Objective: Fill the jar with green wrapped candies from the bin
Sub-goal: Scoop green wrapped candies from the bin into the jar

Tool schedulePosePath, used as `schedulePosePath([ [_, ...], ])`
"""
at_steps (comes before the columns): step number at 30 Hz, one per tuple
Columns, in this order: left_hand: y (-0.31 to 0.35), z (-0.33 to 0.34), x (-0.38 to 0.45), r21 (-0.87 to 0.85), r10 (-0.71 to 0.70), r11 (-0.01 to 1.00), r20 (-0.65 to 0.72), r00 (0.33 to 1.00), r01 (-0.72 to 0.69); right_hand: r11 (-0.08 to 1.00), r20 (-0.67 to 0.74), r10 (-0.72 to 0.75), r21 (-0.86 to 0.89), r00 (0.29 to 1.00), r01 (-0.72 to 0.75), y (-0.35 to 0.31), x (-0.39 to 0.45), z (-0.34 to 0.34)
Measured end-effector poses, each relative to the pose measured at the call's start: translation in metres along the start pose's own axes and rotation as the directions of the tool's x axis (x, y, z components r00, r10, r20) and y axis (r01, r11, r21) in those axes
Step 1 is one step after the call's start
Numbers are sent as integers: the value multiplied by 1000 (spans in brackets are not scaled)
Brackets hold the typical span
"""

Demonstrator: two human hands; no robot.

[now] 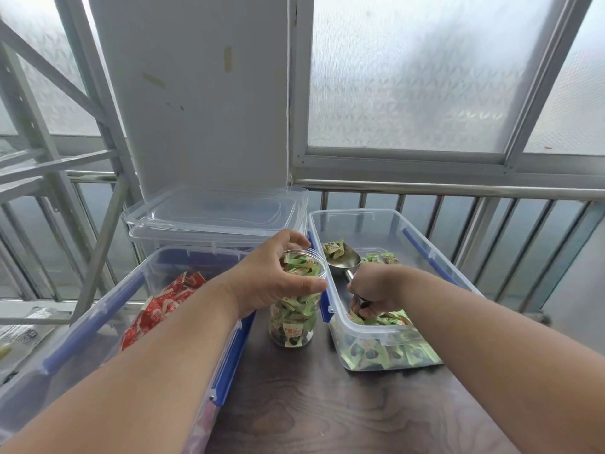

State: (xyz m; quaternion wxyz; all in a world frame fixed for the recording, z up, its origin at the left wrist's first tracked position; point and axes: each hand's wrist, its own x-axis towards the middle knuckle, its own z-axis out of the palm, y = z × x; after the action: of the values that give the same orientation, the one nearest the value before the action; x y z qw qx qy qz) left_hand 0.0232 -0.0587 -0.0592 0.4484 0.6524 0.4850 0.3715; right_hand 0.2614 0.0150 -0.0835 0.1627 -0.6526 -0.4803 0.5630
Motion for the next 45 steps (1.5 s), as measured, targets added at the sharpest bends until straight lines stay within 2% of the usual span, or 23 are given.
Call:
schedulePosePath([
  [3,-1,0,1,0,5,1000,-8,1000,-5,999,-4,-26,-32,1000,26,-1,0,2],
  [8,-3,0,4,-5,4,1000,-10,1000,-4,999,16,6,34,1000,-6,-1,-9,0],
  [11,-4,1,4,-10,4,1000,-17,1000,-4,988,-55,-84,-133,995,76,-2,-2,1],
  [14,-4,0,4,-7,-3,1000,-10,1000,3,954,-191,-187,-270,964,132,-2,0,2],
  [16,-5,0,4,-13,-6,1000,-10,1000,6,895,-230,-266,-420,936,151,-3,-4,-2],
  [18,-4,0,3,-24,-12,1000,-6,1000,11,811,-291,-296,-580,910,78,-7,-13,-11],
  [19,-4,1,3,-26,-12,1000,-3,1000,12,697,-295,-325,-717,898,17,-10,-18,-16],
  [21,-2,1,1,-14,-9,1000,4,1000,9,550,-295,-376,-834,878,-45,-16,-24,-30],
  [23,1,2,-2,12,3,1000,9,1000,-3,636,-312,-451,-770,836,56,-19,-35,-42],
  [25,4,2,-5,37,4,999,10,1000,-5,782,-361,-445,-602,820,159,-23,-51,-50],
  [27,7,2,-7,55,-4,998,2,1000,4,802,-366,-461,-562,809,203,-24,-66,-60],
  [30,10,3,-9,97,-17,995,-28,999,20,719,-312,-522,-662,794,212,-26,-89,-66],
  [35,12,4,-11,91,-14,996,-44,999,18,637,-236,-580,-728,779,254,-38,-123,-72],
  [38,12,4,-11,90,-10,996,-32,999,12,547,-199,-643,-795,740,262,-43,-131,-74],
  [42,7,2,-7,-95,12,995,17,1000,-10,409,-148,-705,-884,693,227,-48,-140,-73],
  [45,8,1,-6,-206,50,977,-33,998,-55,305,-94,-777,-921,622,242,-51,-147,-68],
])
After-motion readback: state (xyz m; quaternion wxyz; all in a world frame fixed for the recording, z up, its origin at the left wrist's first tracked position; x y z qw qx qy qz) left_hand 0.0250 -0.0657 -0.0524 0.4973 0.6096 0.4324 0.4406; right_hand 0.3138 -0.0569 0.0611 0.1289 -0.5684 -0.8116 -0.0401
